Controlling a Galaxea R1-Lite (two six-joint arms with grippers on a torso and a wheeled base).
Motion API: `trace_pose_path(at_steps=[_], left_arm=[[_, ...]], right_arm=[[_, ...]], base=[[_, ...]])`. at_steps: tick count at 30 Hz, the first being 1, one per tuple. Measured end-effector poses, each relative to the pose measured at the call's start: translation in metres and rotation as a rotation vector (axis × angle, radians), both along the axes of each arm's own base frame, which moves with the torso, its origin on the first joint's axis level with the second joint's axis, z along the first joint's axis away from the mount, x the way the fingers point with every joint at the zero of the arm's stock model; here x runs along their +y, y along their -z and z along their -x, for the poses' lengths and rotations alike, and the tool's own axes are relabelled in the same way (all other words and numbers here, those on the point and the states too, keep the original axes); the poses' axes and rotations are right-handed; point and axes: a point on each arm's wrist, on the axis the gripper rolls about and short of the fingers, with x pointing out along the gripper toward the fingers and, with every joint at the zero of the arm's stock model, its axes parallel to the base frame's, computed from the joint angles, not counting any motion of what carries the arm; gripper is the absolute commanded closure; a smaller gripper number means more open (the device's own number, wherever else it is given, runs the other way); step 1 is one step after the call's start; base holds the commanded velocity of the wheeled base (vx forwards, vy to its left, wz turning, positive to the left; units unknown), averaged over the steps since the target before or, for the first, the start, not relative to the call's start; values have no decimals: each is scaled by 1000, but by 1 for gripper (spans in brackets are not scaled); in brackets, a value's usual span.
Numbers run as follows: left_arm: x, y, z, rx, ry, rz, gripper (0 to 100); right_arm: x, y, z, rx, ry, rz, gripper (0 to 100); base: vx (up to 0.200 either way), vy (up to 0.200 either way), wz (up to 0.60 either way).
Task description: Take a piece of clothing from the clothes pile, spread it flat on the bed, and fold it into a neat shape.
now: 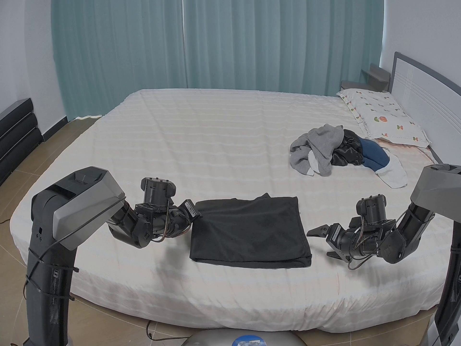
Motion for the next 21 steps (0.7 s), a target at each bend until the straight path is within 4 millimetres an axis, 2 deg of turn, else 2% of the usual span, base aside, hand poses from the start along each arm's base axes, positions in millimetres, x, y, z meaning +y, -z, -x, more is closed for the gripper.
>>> trace_pose_path(at_steps=[11,21], left_arm=[[8,-3,2,8,-16,-2,100],[17,-5,4,16,-35,-3,100]], right_arm=[[3,1,-2,-3,-6,0,0],[13,4,-4,6,-14,-14,0]], base=[[0,200,0],[0,200,0]])
